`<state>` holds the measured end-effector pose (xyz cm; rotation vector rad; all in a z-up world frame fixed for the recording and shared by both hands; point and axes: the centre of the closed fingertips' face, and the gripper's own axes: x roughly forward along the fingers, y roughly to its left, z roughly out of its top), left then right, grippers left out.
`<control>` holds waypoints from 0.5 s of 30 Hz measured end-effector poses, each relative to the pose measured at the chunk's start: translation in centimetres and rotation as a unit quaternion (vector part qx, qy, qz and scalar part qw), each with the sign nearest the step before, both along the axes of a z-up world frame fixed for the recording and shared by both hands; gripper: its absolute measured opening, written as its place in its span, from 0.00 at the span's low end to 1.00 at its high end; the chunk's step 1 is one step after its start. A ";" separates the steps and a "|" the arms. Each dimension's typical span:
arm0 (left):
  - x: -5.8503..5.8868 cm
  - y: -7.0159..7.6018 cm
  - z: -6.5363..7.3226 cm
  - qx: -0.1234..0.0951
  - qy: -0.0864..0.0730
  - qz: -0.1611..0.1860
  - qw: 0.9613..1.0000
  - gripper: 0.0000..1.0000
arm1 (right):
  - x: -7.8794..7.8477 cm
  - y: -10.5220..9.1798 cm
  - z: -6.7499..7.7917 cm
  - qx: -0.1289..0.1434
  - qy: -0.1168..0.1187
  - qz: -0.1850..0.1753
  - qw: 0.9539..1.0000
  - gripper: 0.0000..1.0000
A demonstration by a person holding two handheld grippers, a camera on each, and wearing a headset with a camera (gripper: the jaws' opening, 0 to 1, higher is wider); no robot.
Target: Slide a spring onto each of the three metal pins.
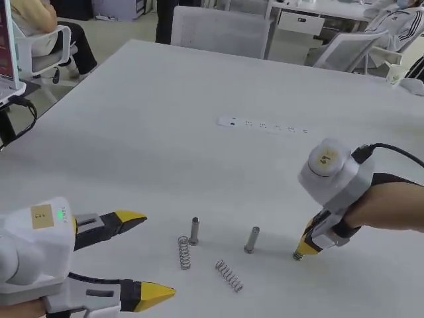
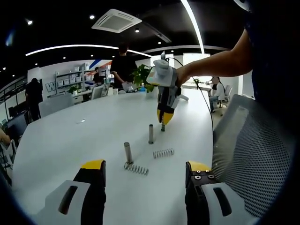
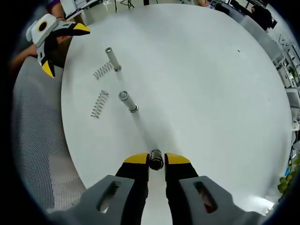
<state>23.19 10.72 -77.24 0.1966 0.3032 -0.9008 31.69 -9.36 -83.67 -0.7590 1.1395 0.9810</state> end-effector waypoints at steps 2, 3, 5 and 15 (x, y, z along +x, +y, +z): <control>0.0 0.0 0.0 0.000 0.000 0.000 1.000 0.65 | 0.1 0.0 0.0 0.003 -0.002 -0.001 1.000 0.12; 0.0 0.0 0.0 -0.001 0.000 0.000 1.000 0.65 | 0.1 0.1 0.1 0.006 -0.004 -0.002 1.000 0.13; 0.0 0.0 0.0 0.000 0.000 -0.001 1.000 0.65 | 0.2 0.1 0.2 0.008 -0.005 -0.002 1.000 0.14; -0.1 0.0 -0.2 0.002 0.003 0.000 1.000 0.64 | 0.3 0.3 0.8 0.022 -0.016 -0.003 1.000 0.20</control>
